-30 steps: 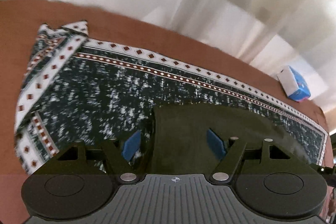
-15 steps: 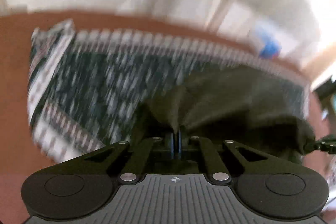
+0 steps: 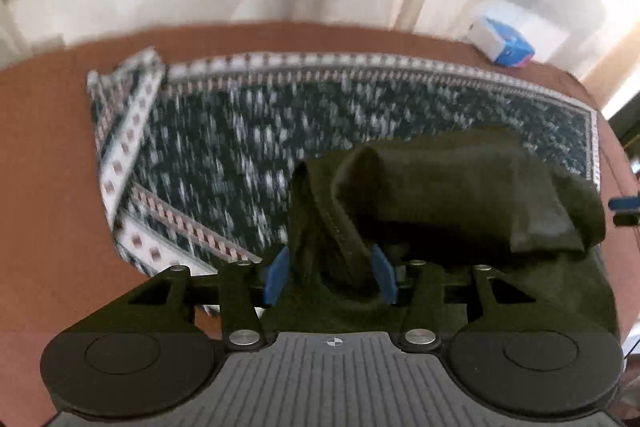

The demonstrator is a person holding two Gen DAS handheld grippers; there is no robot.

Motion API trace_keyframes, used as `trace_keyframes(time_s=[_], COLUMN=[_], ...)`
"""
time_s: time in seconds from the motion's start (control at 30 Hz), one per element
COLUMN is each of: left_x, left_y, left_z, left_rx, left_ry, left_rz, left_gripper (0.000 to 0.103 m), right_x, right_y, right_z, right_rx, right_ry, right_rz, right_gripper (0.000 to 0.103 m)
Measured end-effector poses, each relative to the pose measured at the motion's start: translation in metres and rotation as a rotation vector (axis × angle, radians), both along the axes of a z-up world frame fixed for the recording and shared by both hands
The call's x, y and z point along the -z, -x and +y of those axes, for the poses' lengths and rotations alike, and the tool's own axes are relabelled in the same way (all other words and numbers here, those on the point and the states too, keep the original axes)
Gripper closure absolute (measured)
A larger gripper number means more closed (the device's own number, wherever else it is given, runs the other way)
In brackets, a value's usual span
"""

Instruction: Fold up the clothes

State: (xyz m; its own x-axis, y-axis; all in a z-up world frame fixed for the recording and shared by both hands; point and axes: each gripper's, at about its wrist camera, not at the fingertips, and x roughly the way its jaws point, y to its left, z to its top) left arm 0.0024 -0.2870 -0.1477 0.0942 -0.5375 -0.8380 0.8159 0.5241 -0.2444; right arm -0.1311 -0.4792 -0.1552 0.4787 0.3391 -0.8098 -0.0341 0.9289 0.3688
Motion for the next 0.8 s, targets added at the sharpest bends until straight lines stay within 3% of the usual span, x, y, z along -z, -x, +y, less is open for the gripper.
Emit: trace_keyframes(time_s=[0.07, 0.17, 0.23, 0.37, 0.5, 0.63, 0.8], left_x=[-0.006, -0.009, -0.005, 0.003, 0.020, 0.044, 0.063], left_y=[-0.003, -0.009, -0.020, -0.052, -0.081, -0.091, -0.090], left_z=[-0.010, -0.030, -0.048, -0.078, -0.104, -0.125, -0.133], left_rx=[0.031, 0.074, 0.073, -0.003, -0.070, -0.043, -0.012], left_ry=[0.023, 0.042, 0.064, 0.114, 0.126, 0.062, 0.041], left_rz=[-0.042, -0.094, -0.086, -0.019, 0.044, 0.082, 0.143], left_gripper=[0.032, 0.028, 0.028, 0.026, 0.025, 0.025, 0.023], right_x=[-0.009, -0.022, -0.022, -0.014, -0.009, 0.006, 0.034], right_y=[-0.003, -0.006, -0.017, -0.045, -0.066, -0.084, -0.097], right_z=[-0.005, -0.012, -0.015, -0.020, -0.043, -0.068, -0.082], right_rx=[0.006, 0.014, 0.013, 0.011, 0.108, 0.237, 0.316], right_ry=[0.015, 0.038, 0.053, 0.080, 0.040, -0.026, -0.100], right_rz=[-0.029, -0.073, -0.083, -0.085, -0.091, -0.059, 0.014], right_gripper=[0.035, 0.035, 0.035, 0.032, 0.032, 0.032, 0.032])
